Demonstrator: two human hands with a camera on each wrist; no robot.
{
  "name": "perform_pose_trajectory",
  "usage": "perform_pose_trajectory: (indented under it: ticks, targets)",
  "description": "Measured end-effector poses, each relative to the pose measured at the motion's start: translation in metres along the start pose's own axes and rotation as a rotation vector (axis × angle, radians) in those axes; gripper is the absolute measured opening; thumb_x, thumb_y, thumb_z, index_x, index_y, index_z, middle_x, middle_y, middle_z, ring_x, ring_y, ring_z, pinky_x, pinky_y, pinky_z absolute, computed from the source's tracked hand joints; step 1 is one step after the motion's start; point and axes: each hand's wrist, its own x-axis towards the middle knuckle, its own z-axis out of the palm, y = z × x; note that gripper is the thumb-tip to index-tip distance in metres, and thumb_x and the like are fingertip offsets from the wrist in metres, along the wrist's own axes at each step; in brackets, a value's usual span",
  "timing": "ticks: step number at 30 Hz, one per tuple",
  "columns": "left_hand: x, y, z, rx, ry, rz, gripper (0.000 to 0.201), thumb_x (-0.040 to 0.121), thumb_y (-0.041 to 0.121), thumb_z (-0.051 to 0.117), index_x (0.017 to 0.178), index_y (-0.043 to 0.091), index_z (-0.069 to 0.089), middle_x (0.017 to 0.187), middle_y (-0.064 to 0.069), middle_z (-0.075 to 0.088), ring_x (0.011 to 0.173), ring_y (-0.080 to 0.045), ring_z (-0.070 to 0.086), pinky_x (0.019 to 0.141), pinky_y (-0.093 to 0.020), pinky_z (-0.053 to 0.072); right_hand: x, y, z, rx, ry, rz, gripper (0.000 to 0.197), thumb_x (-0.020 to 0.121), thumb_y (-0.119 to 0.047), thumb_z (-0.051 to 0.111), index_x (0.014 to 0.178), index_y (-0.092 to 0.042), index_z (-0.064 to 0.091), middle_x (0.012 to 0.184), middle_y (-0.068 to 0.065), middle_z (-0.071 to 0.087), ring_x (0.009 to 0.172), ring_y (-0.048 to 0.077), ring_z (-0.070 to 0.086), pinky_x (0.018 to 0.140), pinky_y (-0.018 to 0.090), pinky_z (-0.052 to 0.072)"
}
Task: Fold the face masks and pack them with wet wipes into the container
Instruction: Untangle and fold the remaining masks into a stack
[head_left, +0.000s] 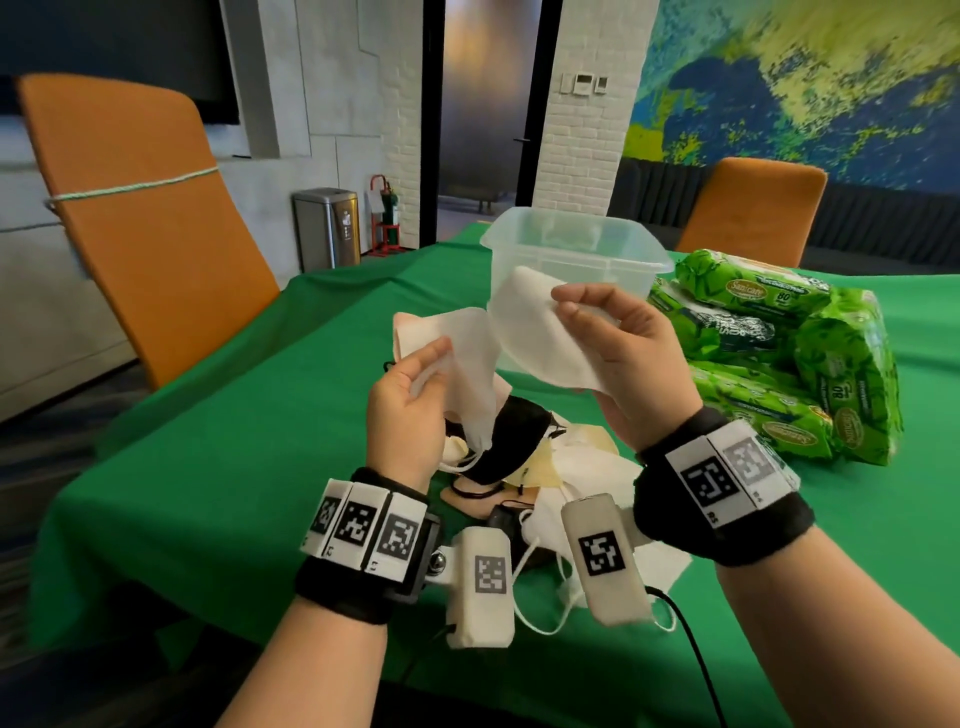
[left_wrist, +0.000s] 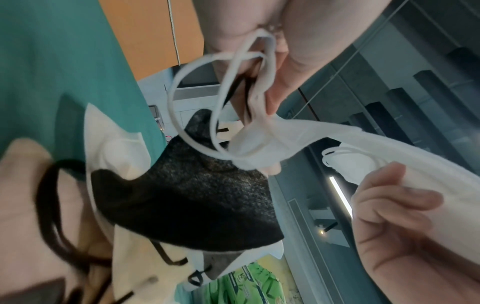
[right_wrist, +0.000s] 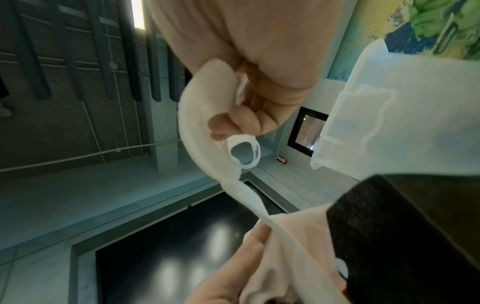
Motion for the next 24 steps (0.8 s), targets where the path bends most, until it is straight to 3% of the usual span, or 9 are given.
perform_pose_trajectory:
  ticks: [2,4,8,11,13,16,19,22,24]
  targets:
    - [0.007,-0.001,-0.008,-0.021,0.011,-0.033,0.036,0.091,-0.005,0.049,0.123,0.009,0.057,0.121,-0.002,0.059,0.107,-0.008,0.056,0.082,-0.01,0.048,0.002,0.004,0.009,0.049,-0.028,0.054,0.016,0.089,-0.002,0.052,0.082,-0.012,0.063,0.069,-0.004,0.065,0.059,0.012,0.059,0.046,0.02,0.048]
    - [0.012,-0.003,-0.017,-0.016,0.021,-0.052,0.039,0.089,-0.004,0.052,0.126,0.01,0.055,0.127,-0.005,0.057,0.114,-0.014,0.055,0.094,-0.023,0.048,0.006,0.008,0.017,0.094,-0.06,0.118,0.016,0.09,-0.004,0.049,0.087,-0.011,0.063,0.068,-0.004,0.065,0.053,0.01,0.059,0.04,0.017,0.046]
    - [0.021,-0.007,-0.032,0.049,0.036,-0.064,0.046,0.086,-0.004,0.054,0.129,0.013,0.054,0.128,-0.004,0.054,0.116,-0.017,0.052,0.104,-0.038,0.042,0.013,0.012,0.027,0.186,-0.086,0.157,0.017,0.082,-0.005,0.054,0.097,-0.01,0.062,0.074,-0.002,0.068,0.057,0.01,0.06,0.043,0.016,0.046]
    - [0.024,-0.009,-0.038,0.081,0.011,-0.066,0.048,0.084,-0.002,0.06,0.128,0.015,0.053,0.133,-0.007,0.052,0.125,-0.023,0.048,0.107,-0.045,0.038,0.014,0.015,0.029,0.279,-0.163,0.153,0.048,0.058,-0.016,0.074,0.103,-0.008,0.061,0.078,-0.001,0.068,0.057,0.008,0.057,0.049,0.016,0.046]
    - [0.025,-0.005,-0.039,0.043,-0.016,-0.071,0.049,0.081,0.003,0.066,0.127,0.017,0.053,0.135,-0.009,0.051,0.127,-0.025,0.046,0.107,-0.048,0.036,0.014,0.018,0.03,0.317,-0.274,0.173,0.074,0.043,-0.02,0.089,0.109,-0.006,0.059,0.084,0.007,0.065,0.056,0.011,0.055,0.052,0.019,0.047]
    - [0.022,0.004,-0.036,-0.066,-0.059,-0.065,0.043,0.07,0.016,0.074,0.108,0.03,0.058,0.125,-0.004,0.059,0.12,-0.022,0.053,0.104,-0.045,0.042,0.011,0.022,0.028,0.284,-0.44,0.252,0.095,0.032,-0.017,0.093,0.116,-0.001,0.05,0.087,0.011,0.067,0.061,0.014,0.063,0.056,0.02,0.051]
    - [0.018,0.01,-0.031,-0.126,-0.091,-0.031,0.029,0.069,0.022,0.07,0.091,0.039,0.066,0.104,0.007,0.068,0.104,-0.016,0.062,0.086,-0.033,0.051,0.006,0.024,0.026,0.204,-0.558,0.335,0.098,0.033,-0.014,0.093,0.117,0.0,0.045,0.074,0.005,0.068,0.065,0.012,0.065,0.058,0.019,0.052]
    - [0.014,0.012,-0.029,-0.169,-0.088,-0.01,0.041,0.059,0.034,0.076,0.099,0.031,0.065,0.11,-0.003,0.068,0.106,-0.021,0.062,0.084,-0.032,0.052,0.005,0.024,0.019,0.142,-0.605,0.4,0.096,0.032,-0.012,0.093,0.115,-0.001,0.047,0.067,0.007,0.06,0.057,0.012,0.057,0.053,0.02,0.049]
    - [0.012,0.012,-0.026,-0.181,-0.103,-0.002,0.055,0.053,0.03,0.085,0.102,0.025,0.063,0.109,-0.003,0.067,0.105,-0.019,0.062,0.087,-0.031,0.052,0.006,0.022,0.014,0.073,-0.627,0.426,0.085,0.035,-0.004,0.091,0.11,-0.001,0.051,0.066,0.007,0.054,0.056,0.012,0.054,0.051,0.02,0.049]
